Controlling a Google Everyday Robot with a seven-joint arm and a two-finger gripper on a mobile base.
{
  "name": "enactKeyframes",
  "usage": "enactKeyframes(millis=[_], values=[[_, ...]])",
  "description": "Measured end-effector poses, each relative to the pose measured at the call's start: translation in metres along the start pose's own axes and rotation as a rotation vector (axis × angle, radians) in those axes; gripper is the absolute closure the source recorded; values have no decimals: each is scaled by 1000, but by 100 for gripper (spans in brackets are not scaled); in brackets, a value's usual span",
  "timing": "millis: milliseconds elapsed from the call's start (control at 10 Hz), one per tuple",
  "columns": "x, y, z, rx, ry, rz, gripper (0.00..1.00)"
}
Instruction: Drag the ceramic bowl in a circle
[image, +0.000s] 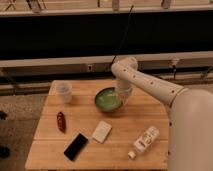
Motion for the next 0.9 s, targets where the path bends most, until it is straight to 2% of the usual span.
enactKeyframes(millis=[900], values=[[2,2,-2,6,-12,50,100]])
